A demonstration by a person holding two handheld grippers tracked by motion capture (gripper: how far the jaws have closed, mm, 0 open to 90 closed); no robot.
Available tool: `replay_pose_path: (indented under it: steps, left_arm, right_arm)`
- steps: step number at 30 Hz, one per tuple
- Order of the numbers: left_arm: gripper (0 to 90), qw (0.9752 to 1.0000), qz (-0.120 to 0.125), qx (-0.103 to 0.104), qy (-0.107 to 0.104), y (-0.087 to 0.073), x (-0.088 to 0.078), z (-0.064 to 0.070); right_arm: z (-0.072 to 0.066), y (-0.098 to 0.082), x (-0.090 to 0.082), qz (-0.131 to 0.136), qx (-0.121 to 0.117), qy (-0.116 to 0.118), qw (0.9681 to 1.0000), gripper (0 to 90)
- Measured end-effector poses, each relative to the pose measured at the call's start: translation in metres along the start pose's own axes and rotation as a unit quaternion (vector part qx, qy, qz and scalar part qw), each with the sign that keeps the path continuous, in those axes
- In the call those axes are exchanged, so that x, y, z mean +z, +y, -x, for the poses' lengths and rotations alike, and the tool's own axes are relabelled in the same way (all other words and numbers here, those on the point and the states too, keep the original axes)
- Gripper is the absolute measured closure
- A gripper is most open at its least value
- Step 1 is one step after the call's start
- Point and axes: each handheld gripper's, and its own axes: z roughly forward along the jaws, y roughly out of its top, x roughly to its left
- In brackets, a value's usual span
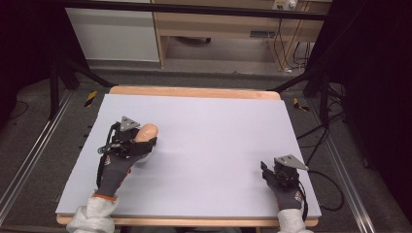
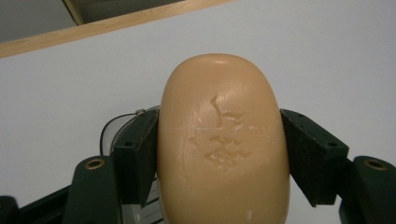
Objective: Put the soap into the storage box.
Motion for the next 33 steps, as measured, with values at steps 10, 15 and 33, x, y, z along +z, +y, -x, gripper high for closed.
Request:
replay_pose_path:
  steps: [10,15,33]
  left_arm:
    - [31.9,0.9999,-0.006,-0.006,0.014,-0.003,0.006,-0.009]
    - [31.9,0.9997,-0.009,-0.009,0.018,-0.005,0.01,-0.013]
    - [31.9,0.999,-0.027,-0.02,0.027,-0.017,0.026,-0.023]
  right_arm:
    - [0.0,0.0,0.0,0.0,0.0,0.0,1.0,45.5]
    - [0.0,0.0,0.0,-0.001,0.0,0.0,1.0,45.4]
    - [-0.001,0.0,0.001,-0.001,-0.001,0.001,1.0,45.4]
